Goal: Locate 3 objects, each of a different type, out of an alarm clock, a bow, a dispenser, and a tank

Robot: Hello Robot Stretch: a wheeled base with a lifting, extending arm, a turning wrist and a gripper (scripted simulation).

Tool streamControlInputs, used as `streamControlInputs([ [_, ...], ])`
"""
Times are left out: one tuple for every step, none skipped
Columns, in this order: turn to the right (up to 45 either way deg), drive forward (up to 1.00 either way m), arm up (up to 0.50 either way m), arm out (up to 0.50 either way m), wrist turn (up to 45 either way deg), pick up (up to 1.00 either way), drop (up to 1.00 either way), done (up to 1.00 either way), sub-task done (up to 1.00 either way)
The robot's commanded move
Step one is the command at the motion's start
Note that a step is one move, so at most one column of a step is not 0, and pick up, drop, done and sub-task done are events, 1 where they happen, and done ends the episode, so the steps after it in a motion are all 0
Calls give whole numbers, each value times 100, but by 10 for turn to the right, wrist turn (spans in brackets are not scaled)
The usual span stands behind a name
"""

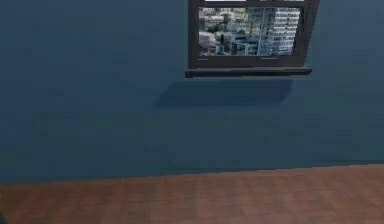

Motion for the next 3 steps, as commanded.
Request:
streamControlInputs([
  [-90, 0, 0, 0, 0, 0, 0, 0, 0],
  [0, 10, 0, 0, 0, 0, 0, 0, 0],
  [-300, 0, 0, 0, 0, 0, 0, 0, 0],
])
